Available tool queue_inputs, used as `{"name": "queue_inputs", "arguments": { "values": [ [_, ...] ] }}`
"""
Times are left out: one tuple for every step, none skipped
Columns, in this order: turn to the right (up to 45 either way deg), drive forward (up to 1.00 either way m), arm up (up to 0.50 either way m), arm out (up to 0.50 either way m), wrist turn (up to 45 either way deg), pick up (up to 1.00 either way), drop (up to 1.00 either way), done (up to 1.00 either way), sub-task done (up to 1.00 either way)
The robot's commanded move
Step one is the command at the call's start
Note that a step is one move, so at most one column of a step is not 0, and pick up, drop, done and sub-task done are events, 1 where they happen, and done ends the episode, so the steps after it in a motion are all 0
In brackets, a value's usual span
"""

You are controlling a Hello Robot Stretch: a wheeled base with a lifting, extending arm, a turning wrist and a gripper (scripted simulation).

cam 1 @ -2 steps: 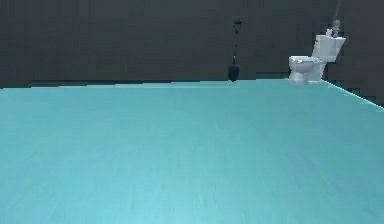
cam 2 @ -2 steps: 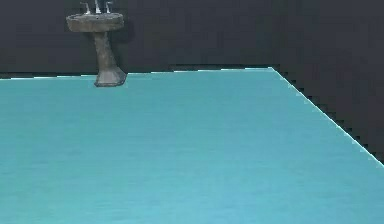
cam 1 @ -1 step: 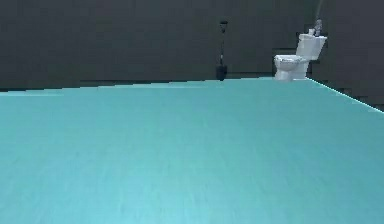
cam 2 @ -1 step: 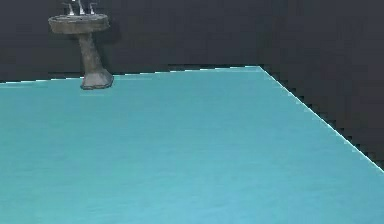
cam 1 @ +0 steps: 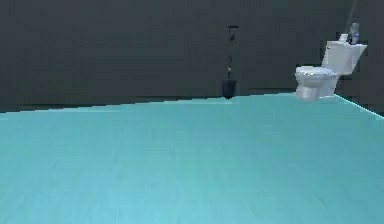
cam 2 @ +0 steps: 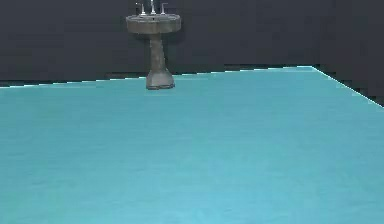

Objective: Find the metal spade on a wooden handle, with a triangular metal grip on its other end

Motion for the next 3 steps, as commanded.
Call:
{"name": "queue_inputs", "arguments": {
  "values": [
    [0.0,1.00,0.00,0.00,0.0,0.00,0.00,0.00,0.00],
    [0.0,1.00,0.00,0.00,0.0,0.00,0.00,0.00,0.00],
    [0.0,0.75,0.00,0.00,0.0,0.00,0.00,0.00,0.00]
  ]
}}
